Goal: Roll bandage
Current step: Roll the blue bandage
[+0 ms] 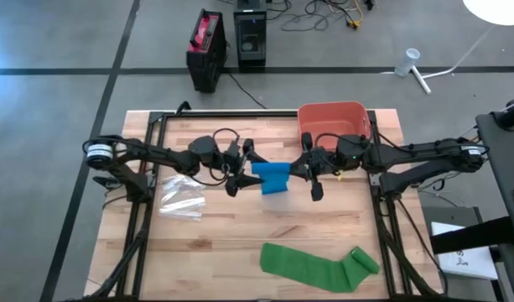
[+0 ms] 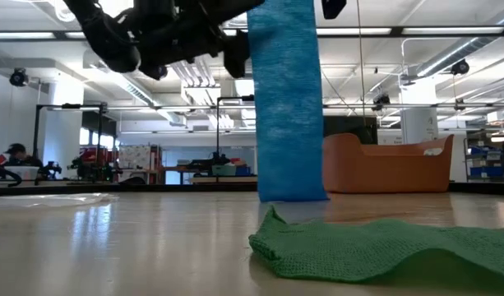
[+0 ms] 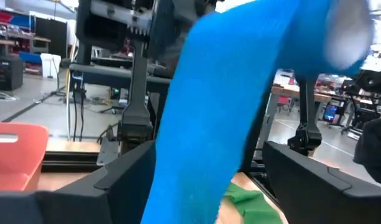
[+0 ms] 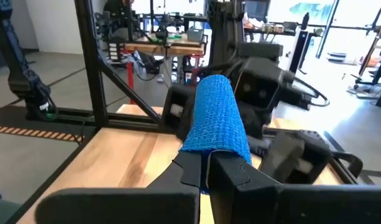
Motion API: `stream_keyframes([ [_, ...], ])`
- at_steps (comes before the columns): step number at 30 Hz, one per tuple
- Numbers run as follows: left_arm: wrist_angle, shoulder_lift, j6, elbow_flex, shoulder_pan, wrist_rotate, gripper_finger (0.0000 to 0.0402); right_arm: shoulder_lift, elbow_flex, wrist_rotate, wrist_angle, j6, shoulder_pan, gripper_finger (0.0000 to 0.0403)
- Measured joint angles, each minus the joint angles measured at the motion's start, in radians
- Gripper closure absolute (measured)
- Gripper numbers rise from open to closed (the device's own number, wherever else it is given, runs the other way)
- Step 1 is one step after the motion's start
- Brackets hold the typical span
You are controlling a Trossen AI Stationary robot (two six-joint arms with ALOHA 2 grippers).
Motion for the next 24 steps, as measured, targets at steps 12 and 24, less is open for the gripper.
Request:
stream_keyframes([
  [12, -0.002, 0.103, 0.002, 0.104, 0.001, -0.072, 0.0262, -0.003, 0.000, -0.015, -0.002, 0.000, 0.000, 0.0400],
  [24, -0.094, -0.090, 0.098, 0.109, 0.079, -0.117, 0.0400, -0.004, 0.000, -0.141, -0.083, 0.039, 0.003, 0.0400],
])
